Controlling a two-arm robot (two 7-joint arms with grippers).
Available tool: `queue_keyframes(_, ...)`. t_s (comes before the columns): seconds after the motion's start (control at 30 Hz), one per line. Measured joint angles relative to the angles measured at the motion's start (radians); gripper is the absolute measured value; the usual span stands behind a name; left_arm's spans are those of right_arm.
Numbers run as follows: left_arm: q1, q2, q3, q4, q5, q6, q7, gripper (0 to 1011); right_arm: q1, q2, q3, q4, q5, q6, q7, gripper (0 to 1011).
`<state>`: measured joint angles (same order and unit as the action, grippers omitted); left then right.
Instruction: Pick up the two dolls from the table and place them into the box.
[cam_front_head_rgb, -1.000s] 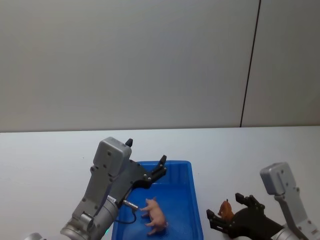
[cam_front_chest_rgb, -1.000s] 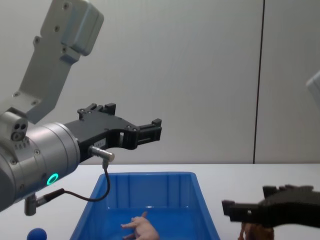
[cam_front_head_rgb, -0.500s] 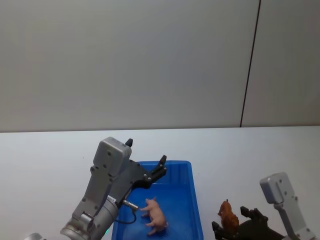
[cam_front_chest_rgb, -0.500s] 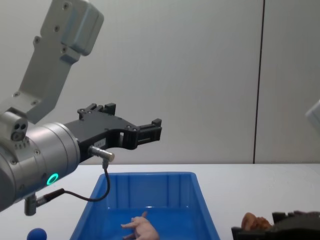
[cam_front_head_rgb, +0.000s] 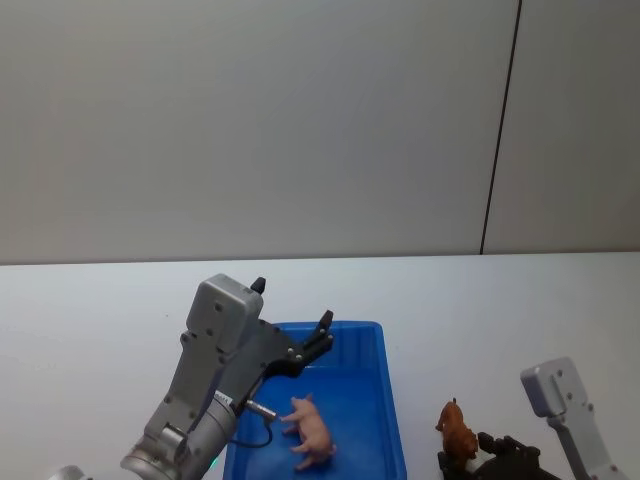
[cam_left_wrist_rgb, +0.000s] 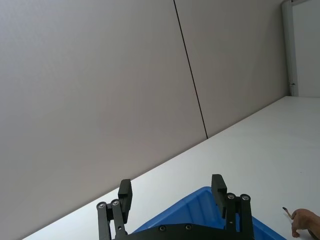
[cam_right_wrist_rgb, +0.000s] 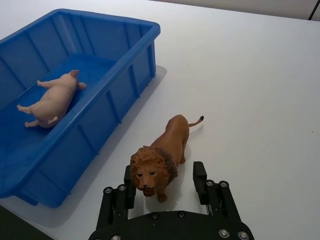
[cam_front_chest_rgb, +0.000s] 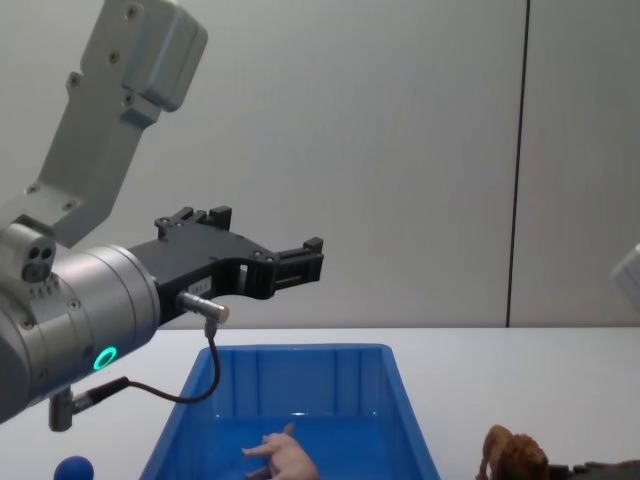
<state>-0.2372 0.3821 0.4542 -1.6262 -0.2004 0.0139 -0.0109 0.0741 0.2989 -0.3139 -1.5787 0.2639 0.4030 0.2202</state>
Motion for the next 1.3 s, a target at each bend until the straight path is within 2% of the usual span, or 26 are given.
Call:
queue_keyframes(0.07, 0.000, 0.000, 0.000, 0.000, 0.000, 0.000, 0.000, 1003, 0.000, 0.000, 0.000, 0.003, 0.000, -0.003, -0.001, 684)
queue_keyframes(0.17, 0.000, 0.000, 0.000, 0.000, 0.000, 0.000, 0.000, 1003, 0.001, -0.002, 0.000, 0.007, -0.004, -0.014, -0.006, 545)
queue_keyframes(0.4, 0.000, 0.000, 0.000, 0.000, 0.000, 0.000, 0.000, 1003, -0.003, -0.002, -0.003, 0.001, -0.023, -0.047, -0.017, 362)
queue_keyframes(0.73, 0.000, 0.000, 0.000, 0.000, 0.000, 0.000, 0.000, 1003, -0.009, -0.002, -0.010, -0.025, -0.072, -0.098, -0.033, 362)
queue_keyframes(1.03, 0.000, 0.000, 0.000, 0.000, 0.000, 0.000, 0.000, 1003, 0.004, -0.009, -0.017, -0.055, -0.138, -0.155, -0.038, 362)
queue_keyframes(1.3, 0.000, 0.000, 0.000, 0.000, 0.000, 0.000, 0.000, 1003, 0.044, -0.030, -0.023, -0.064, -0.165, -0.174, 0.016, 362)
